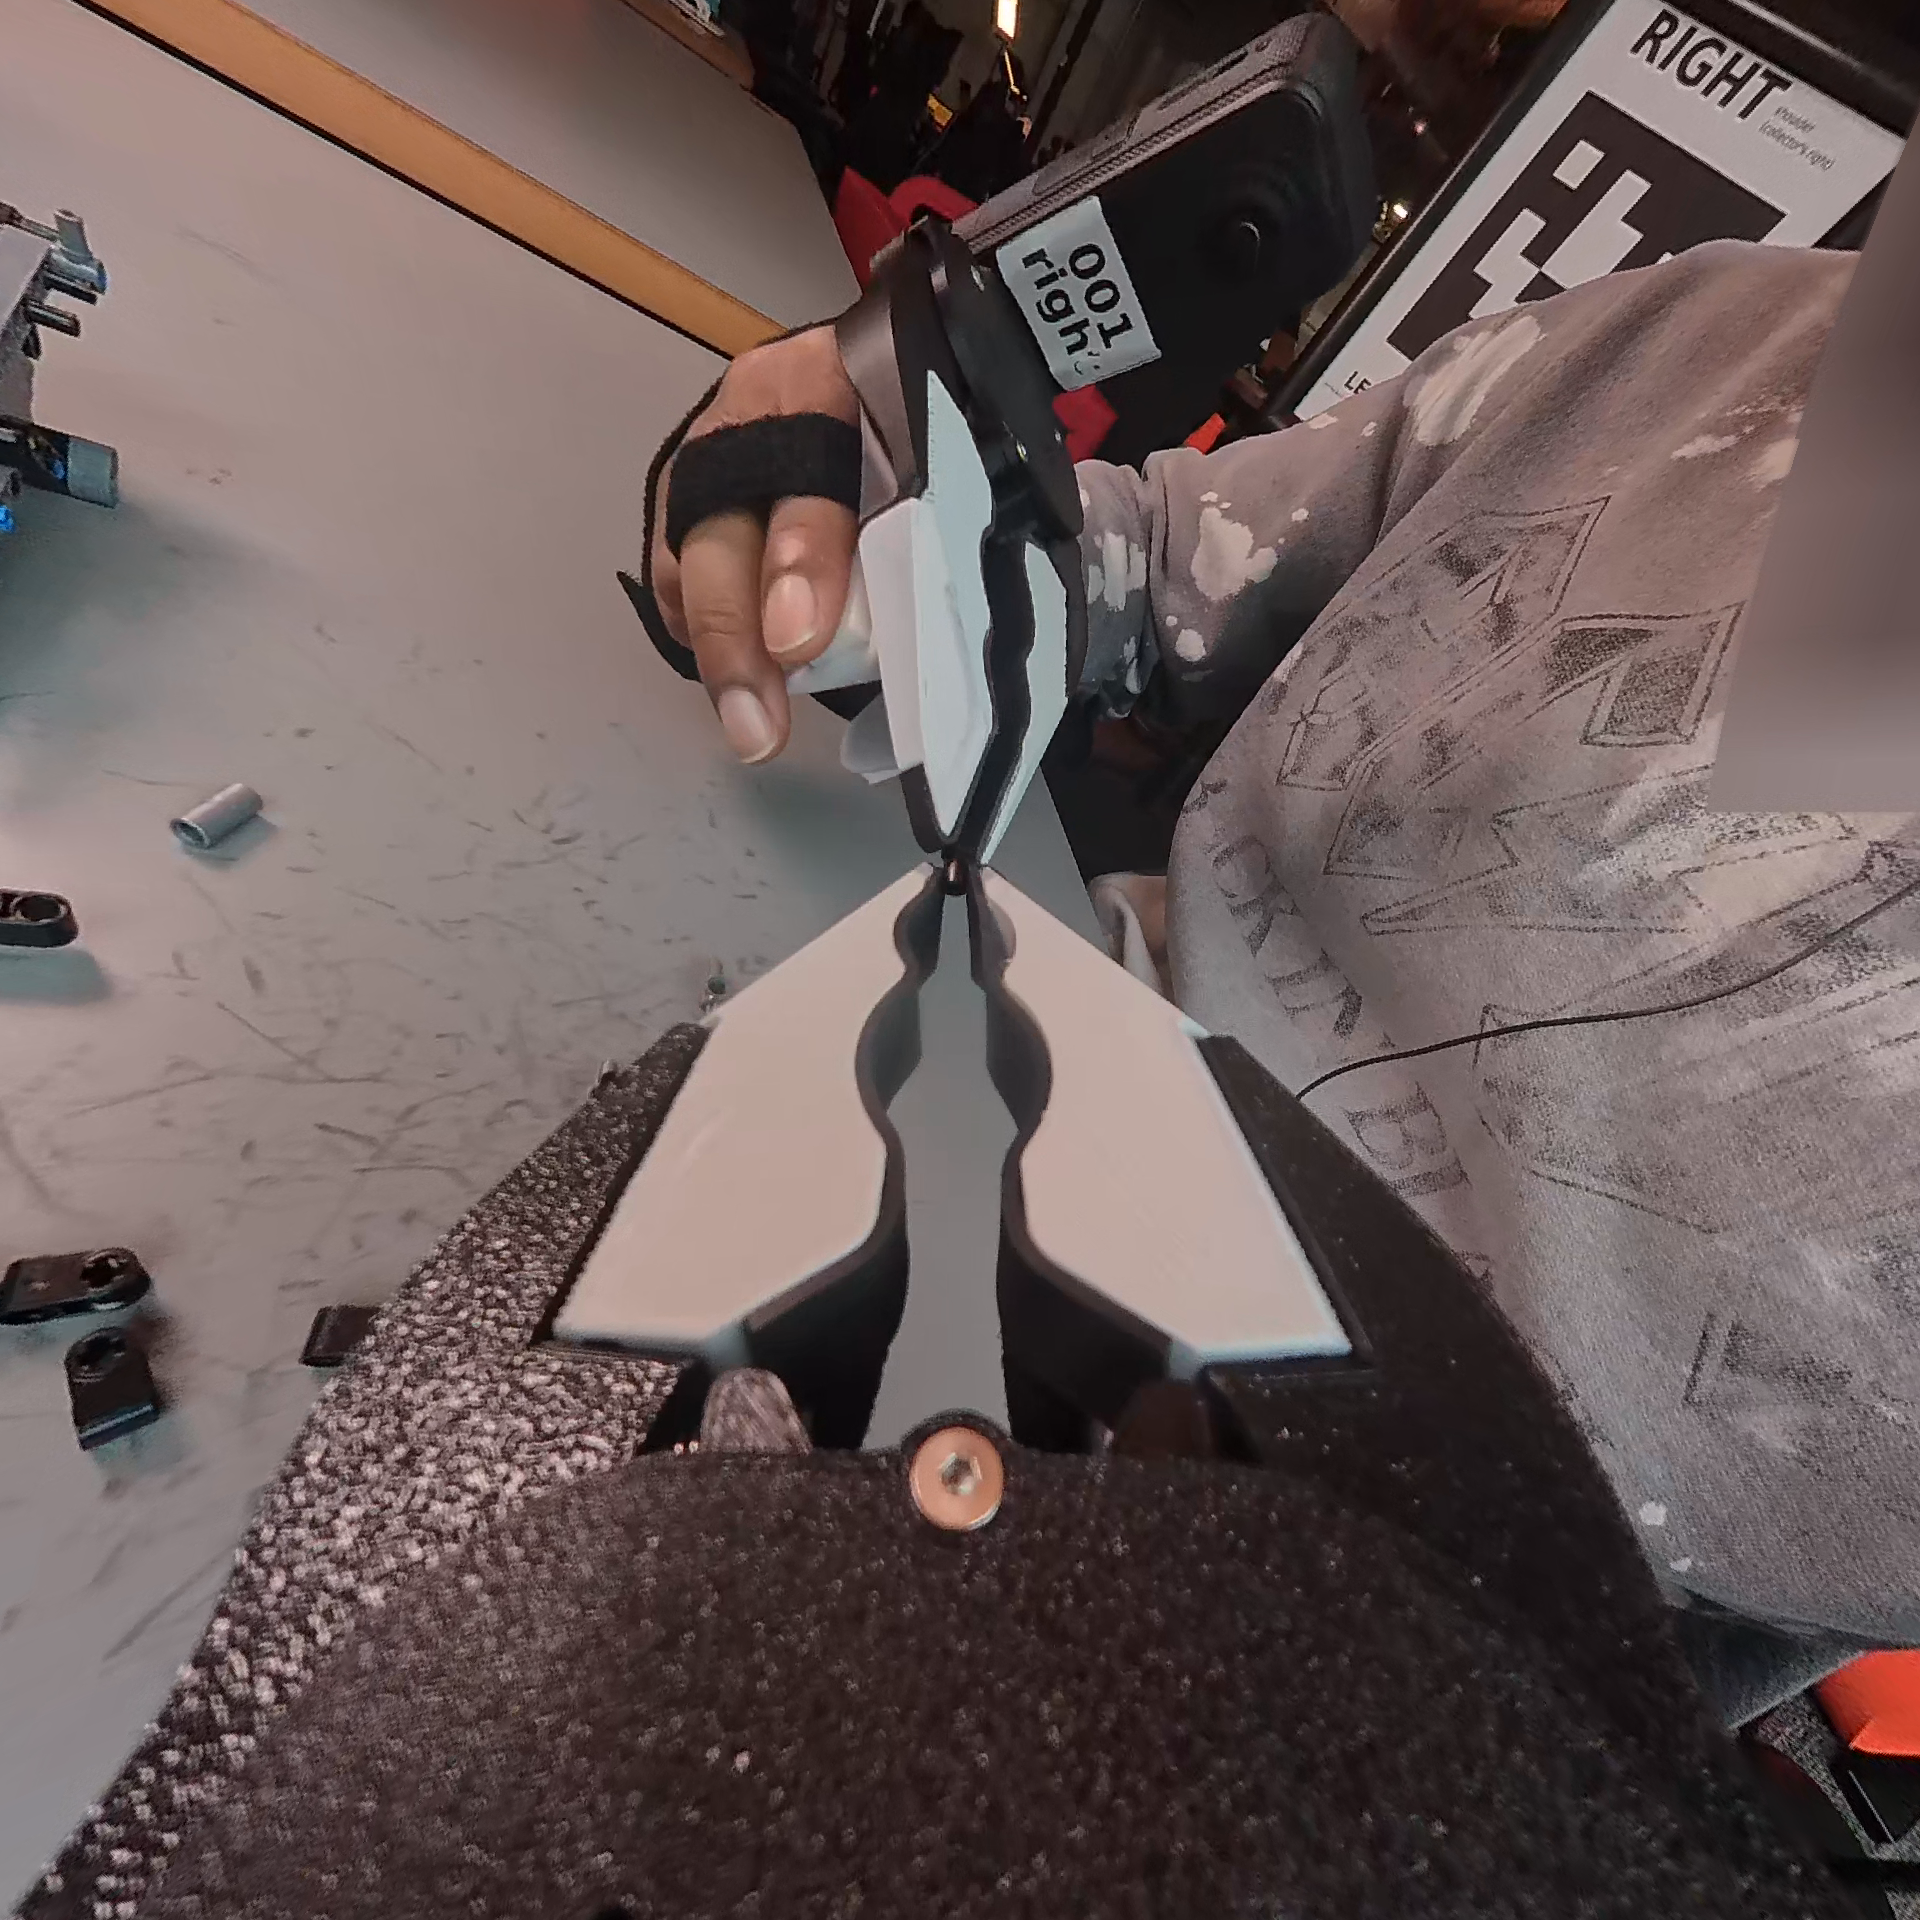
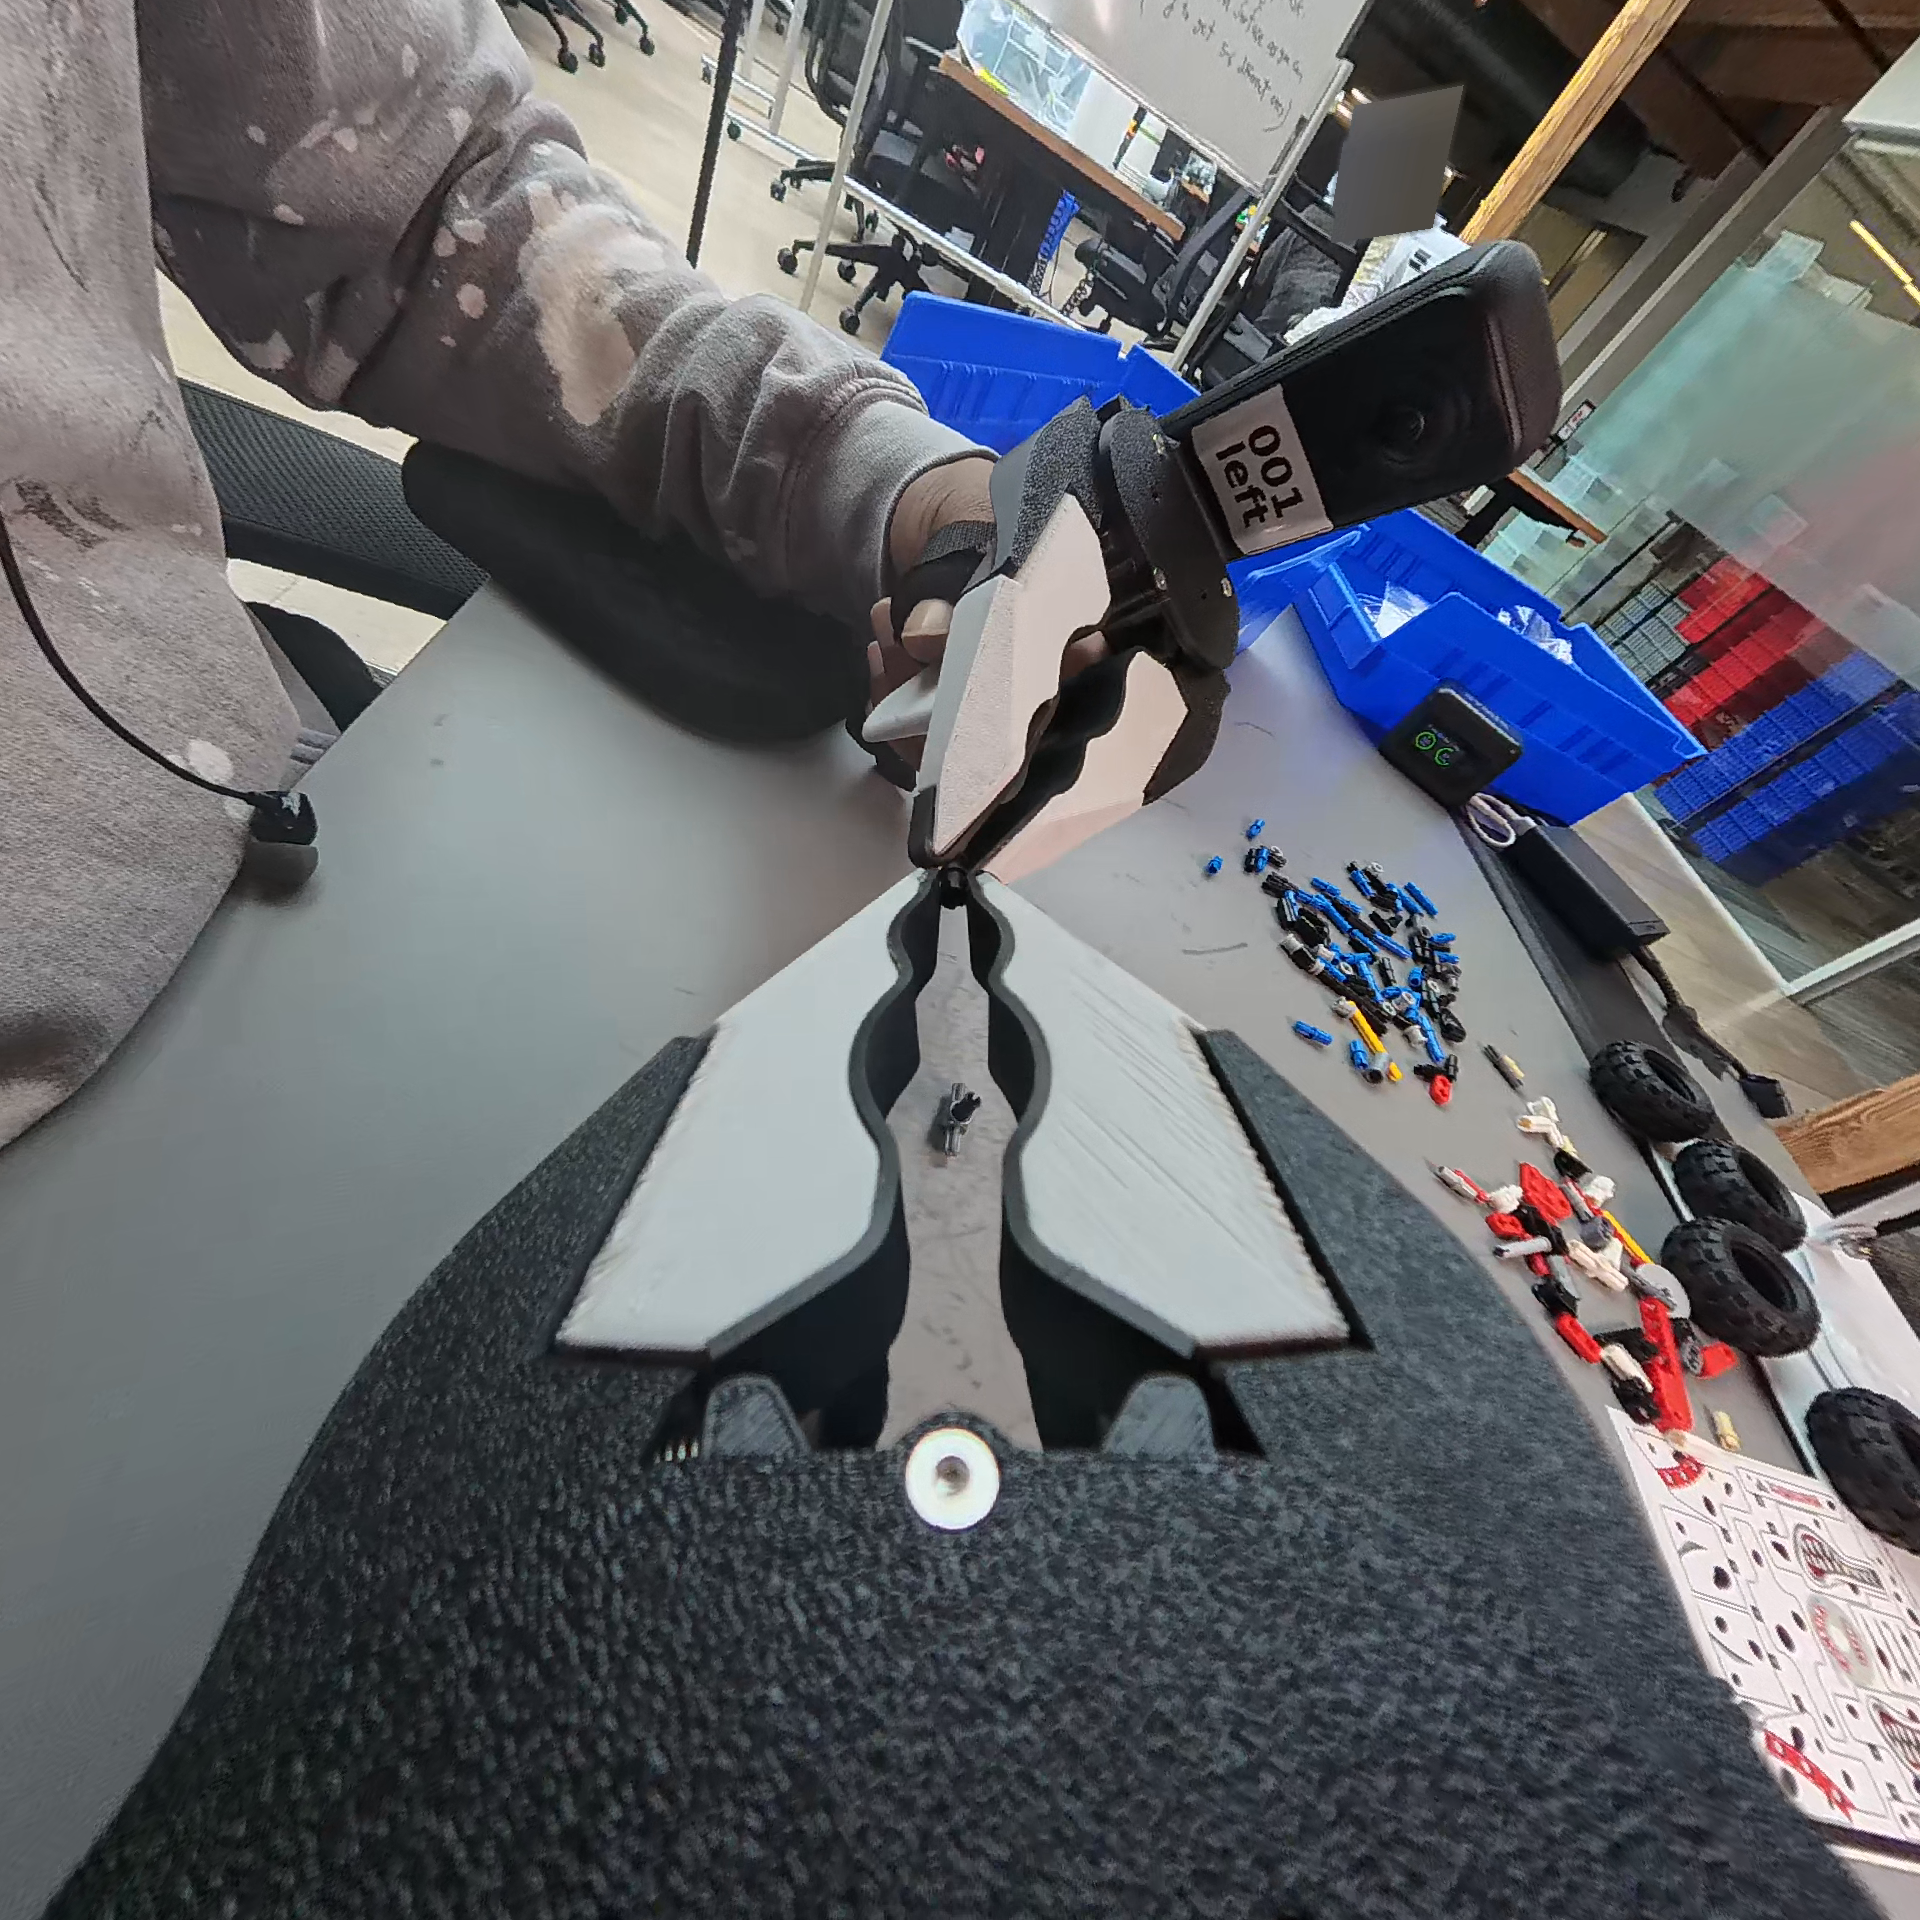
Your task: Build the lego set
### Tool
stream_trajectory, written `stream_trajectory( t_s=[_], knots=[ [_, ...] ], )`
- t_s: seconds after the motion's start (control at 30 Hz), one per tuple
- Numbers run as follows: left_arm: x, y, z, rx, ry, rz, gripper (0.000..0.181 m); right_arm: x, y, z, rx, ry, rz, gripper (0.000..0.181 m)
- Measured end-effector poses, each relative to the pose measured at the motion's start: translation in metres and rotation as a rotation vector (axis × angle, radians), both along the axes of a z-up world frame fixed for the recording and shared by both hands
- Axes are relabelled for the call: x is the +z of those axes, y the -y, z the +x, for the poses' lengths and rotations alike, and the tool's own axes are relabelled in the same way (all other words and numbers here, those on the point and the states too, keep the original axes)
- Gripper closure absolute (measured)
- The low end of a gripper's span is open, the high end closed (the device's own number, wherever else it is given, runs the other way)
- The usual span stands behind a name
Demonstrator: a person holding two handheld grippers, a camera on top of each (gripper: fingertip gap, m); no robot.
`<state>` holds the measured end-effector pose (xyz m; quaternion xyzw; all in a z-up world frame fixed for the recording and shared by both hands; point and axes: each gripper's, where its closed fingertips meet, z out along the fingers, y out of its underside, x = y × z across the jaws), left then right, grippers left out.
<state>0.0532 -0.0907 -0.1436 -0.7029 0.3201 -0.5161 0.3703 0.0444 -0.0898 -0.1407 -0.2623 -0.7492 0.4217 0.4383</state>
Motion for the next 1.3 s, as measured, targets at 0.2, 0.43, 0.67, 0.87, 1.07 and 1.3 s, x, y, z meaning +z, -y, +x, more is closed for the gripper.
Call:
stream_trajectory(
  t_s=[0.2,0.43,0.67,0.87,1.07,1.3],
  knots=[
    [-0.007,-0.007,0.000,0.047,-0.059,0.011,0.175,-0.009,-0.008,0.001,-0.020,0.117,-0.055,0.177],
    [-0.064,-0.013,0.004,0.125,-0.481,0.071,0.167,-0.057,-0.036,0.022,-0.042,0.497,0.019,0.177],
    [-0.092,-0.026,0.008,0.228,-0.698,0.136,0.166,-0.076,-0.037,0.026,-0.023,0.703,0.116,0.177],
    [-0.093,-0.031,0.010,0.254,-0.718,0.171,0.175,-0.080,-0.037,0.024,-0.035,0.791,0.169,0.177],
    [-0.093,-0.033,0.010,0.246,-0.719,0.192,0.176,-0.083,-0.035,0.022,-0.031,0.865,0.203,0.177],
    [-0.093,-0.033,0.010,0.240,-0.720,0.203,0.176,-0.085,-0.037,0.021,-0.021,0.967,0.221,0.177]
  ],
)
